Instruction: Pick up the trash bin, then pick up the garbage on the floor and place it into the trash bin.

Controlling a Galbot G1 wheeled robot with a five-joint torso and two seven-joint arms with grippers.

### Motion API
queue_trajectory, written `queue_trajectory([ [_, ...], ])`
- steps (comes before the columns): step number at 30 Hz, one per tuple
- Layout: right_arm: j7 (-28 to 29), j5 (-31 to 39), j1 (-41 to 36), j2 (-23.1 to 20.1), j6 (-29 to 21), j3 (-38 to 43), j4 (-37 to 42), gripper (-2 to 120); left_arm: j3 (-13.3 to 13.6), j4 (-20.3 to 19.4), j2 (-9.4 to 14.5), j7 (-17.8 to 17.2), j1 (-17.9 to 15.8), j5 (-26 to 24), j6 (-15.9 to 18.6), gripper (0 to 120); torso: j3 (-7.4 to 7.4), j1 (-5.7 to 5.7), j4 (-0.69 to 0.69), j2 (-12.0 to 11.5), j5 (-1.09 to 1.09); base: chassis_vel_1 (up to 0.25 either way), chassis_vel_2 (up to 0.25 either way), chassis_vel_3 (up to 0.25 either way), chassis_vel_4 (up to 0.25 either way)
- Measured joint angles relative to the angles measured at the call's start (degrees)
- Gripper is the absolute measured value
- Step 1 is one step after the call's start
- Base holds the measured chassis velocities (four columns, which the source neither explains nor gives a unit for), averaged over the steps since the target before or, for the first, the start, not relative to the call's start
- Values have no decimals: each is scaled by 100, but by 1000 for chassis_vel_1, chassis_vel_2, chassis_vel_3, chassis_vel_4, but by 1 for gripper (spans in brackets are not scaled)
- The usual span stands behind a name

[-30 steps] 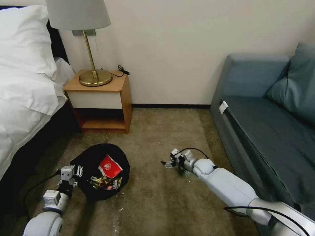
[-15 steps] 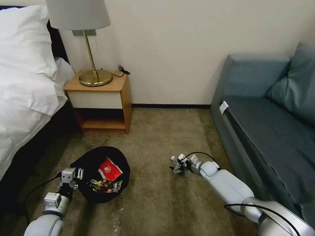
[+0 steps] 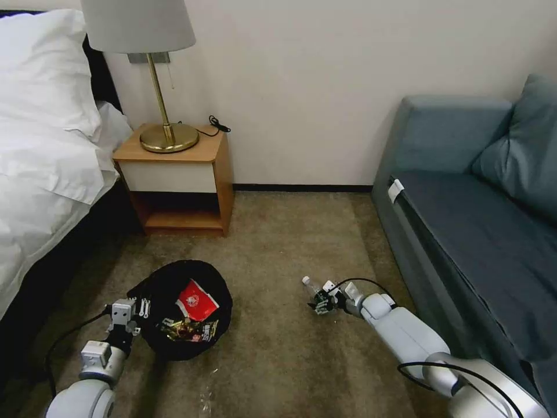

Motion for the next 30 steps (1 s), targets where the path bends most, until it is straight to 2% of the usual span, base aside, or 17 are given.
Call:
queue_trajectory([
  [12,-62,-252,91,175,125,279,-478,100,-44,-8,8,8,29,-9,-14,7,0,0,0,0,0,0,0,0,0],
  [14,-247,-272,69,186,206,356,-500,93,-47,-8,4,10,29,-11,-16,7,0,0,0,0,-1,0,0,0,0],
  [15,-247,-272,69,186,206,356,-500,93,-47,-8,4,10,29,-11,-16,7,0,0,0,0,-1,0,0,0,0],
  [17,-413,-231,-29,149,240,323,-381,82,-61,-18,7,10,44,-13,-18,7,0,0,0,0,1,0,0,0,0],
  [18,-413,-231,-29,149,240,323,-381,82,-61,-18,7,10,44,-13,-18,7,0,0,0,0,1,0,0,0,0],
  [21,-453,-234,-74,154,281,345,-420,68,-70,-14,9,10,47,-15,-26,7,0,0,0,0,0,0,0,0,0],
  [24,-459,-247,-76,165,304,370,-461,62,-69,-10,9,9,45,-15,-27,7,0,0,0,0,0,0,0,0,0],
  [26,-481,-261,-61,188,335,416,-535,50,-49,16,7,10,17,-15,-28,7,0,0,0,0,0,0,0,0,0],
  [27,-481,-261,-61,188,335,416,-535,50,-49,16,7,10,17,-15,-28,7,0,0,0,0,0,0,0,0,0],
  [28,-485,-262,-43,193,340,434,-556,42,-37,24,2,9,10,-13,-28,7,0,0,0,0,0,0,0,0,0],
  [30,-489,-262,-33,198,344,443,-566,38,-33,25,-3,10,10,-12,-28,7,0,0,0,0,-1,0,0,0,0],
])
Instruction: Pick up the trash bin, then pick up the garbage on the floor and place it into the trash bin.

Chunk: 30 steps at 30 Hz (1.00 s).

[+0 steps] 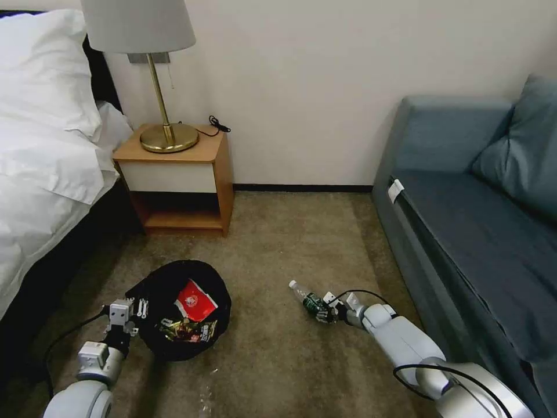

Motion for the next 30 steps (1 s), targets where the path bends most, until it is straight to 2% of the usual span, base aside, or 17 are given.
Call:
queue_trajectory([
  [7,-4,1,14,1,71,17,40,20,-27,-11,-9,0,28,8,-3,7,0,0,0,0,0,0,0,0,0],
  [10,-11,6,7,-13,90,12,117,20,-33,-13,-9,0,27,8,-5,7,0,0,0,0,0,0,0,0,0],
  [16,-27,154,-174,-297,108,-338,907,20,-33,-41,-12,-12,-31,2,-6,7,0,0,0,0,2,0,0,0,0],
  [19,-122,215,-290,-541,366,-519,1570,20,28,-118,-74,-23,-26,-9,-2,7,0,0,-1,0,1,0,0,0,0],
  [22,-212,256,-345,-637,431,-519,1896,20,52,-120,-107,-24,-25,6,-2,7,0,0,1,0,3,0,0,0,0],
  [23,-262,339,-394,-760,447,-536,2211,20,71,-119,-136,-23,-25,30,-2,7,0,0,3,0,1,0,0,0,0],
  [24,-302,508,-504,-1069,426,-598,2871,20,110,-113,-178,-23,-27,61,-4,7,0,0,1,0,1,0,0,0,0],
  [25,-302,508,-504,-1069,426,-598,2871,20,110,-113,-178,-23,-27,61,-4,7,0,0,1,0,1,0,0,0,0],
  [26,-308,647,-597,-1314,355,-652,3395,20,156,-99,-208,-21,-35,92,-4,7,0,0,-1,0,1,0,0,0,0],
  [27,-308,647,-597,-1314,355,-652,3395,20,156,-99,-208,-21,-35,92,-4,7,0,0,-1,0,1,0,0,0,0],
  [28,-276,840,-709,-1586,216,-727,4026,20,198,-59,-242,-21,-67,137,-4,7,0,0,-2,0,0,0,0,0,0],
  [29,-276,840,-709,-1586,216,-727,4026,20,198,-59,-242,-21,-67,137,-4,7,0,0,-2,0,0,0,0,0,0],
  [30,-217,991,-805,-1786,77,-791,4590,20,226,-21,-283,-21,-112,171,-5,7,0,0,-1,0,0,0,0,0,0],
])
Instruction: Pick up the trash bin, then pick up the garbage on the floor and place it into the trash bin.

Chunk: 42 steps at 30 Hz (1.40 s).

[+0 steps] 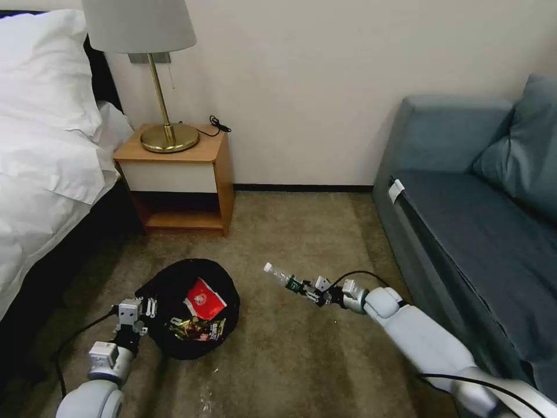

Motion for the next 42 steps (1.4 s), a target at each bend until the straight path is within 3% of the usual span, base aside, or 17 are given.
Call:
queue_trajectory([
  [2,90,200,-122,-238,-162,-111,727,20,60,56,-78,-4,-69,48,-8,7,0,0,1,0,1,0,0,0,0],
  [8,269,670,-156,-502,-337,-366,1581,20,166,192,-267,-18,-172,177,-70,7,-1,-1,1,1,5,0,0,0,0],
  [13,461,985,-1,-470,-434,-617,1900,20,227,257,-371,-17,-250,230,-73,7,-1,-1,1,1,4,0,0,0,0],
  [17,618,1091,126,-338,-449,-843,1921,20,246,273,-410,-18,-296,243,-68,7,-1,-1,0,1,2,0,0,0,0],
  [27,946,1107,501,660,-436,-1627,1136,20,135,239,-424,-32,-279,255,2,7,1,0,2,0,-1,0,0,0,0],
  [38,966,1064,536,1034,-341,-1781,716,20,32,159,-314,-46,-240,154,74,7,2,1,0,-1,-4,0,0,0,0],
  [42,1219,1005,546,1276,-302,-1883,508,20,16,127,-276,-64,-240,104,113,7,2,1,1,-1,-3,0,0,0,0],
])
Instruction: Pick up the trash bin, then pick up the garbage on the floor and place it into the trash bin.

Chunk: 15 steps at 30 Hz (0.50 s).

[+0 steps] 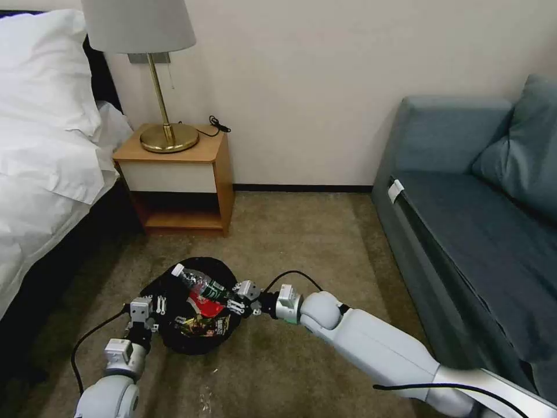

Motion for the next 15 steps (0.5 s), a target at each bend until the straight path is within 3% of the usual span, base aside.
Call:
queue_trajectory([
  [2,109,-17,0,55,1,-44,-57,20,-7,-2,6,-2,0,-10,1,7,0,0,0,0,0,0,0,0,0],
  [9,312,-84,-39,157,50,-125,-228,48,-78,-6,61,3,25,-70,-18,7,-1,0,0,0,2,0,0,0,0],
  [11,312,-84,-39,157,50,-125,-228,48,-78,-6,61,3,25,-70,-18,7,-1,0,0,0,2,0,0,0,0],
  [12,342,-85,-47,156,60,-130,-232,58,-96,-5,77,6,31,-87,-29,7,-1,0,-1,0,3,0,0,0,0],
  [15,349,-87,-49,144,86,-132,-222,68,-117,-3,91,9,36,-100,-43,7,-1,0,-1,0,3,0,0,0,0],
])
